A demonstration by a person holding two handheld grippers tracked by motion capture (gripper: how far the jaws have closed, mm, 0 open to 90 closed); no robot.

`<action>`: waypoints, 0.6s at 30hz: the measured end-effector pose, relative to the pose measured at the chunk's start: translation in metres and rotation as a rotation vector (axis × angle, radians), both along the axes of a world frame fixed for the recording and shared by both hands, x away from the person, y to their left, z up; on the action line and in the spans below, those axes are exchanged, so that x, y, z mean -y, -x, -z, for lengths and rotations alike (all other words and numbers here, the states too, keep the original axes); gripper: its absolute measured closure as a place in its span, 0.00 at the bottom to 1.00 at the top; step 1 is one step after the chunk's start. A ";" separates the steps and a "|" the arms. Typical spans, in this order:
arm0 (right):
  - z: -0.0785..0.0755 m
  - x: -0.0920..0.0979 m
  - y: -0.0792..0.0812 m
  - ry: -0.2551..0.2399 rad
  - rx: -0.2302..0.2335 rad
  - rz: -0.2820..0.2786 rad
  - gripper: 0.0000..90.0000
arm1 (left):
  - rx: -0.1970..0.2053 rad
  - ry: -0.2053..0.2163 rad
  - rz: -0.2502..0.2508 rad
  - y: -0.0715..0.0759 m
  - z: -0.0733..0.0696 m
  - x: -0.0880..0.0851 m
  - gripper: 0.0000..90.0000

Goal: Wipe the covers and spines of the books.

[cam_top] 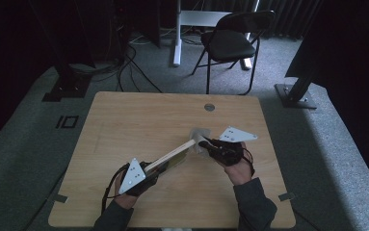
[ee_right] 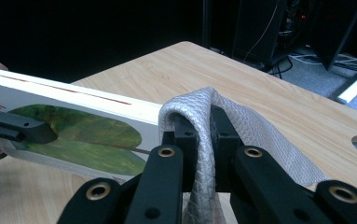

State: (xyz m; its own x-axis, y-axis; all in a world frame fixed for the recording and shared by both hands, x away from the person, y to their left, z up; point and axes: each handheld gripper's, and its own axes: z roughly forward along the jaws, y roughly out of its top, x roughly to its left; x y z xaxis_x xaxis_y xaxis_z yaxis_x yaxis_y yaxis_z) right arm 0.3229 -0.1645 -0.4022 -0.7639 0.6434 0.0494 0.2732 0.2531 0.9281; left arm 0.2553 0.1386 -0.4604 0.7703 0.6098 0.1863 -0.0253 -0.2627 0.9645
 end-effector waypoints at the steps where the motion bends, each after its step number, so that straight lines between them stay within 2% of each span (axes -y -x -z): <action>1: -0.001 0.000 0.000 -0.001 0.001 0.000 0.94 | 0.006 -0.009 -0.004 0.000 0.000 0.001 0.86; 8: -0.004 0.002 0.002 0.002 0.013 -0.001 0.94 | 0.048 -0.060 -0.030 0.004 0.002 0.007 0.86; 18: -0.008 0.002 0.002 0.008 0.023 -0.004 0.94 | 0.094 -0.111 -0.061 0.007 0.003 0.012 0.86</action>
State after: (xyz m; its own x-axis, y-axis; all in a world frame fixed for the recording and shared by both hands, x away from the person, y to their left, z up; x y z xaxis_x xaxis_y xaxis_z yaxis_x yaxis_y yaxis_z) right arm 0.3204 -0.1670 -0.3943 -0.7672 0.6409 0.0265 0.2510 0.2618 0.9319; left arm 0.2478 0.1266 -0.4632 0.7087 0.6265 0.3245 -0.0948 -0.3713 0.9237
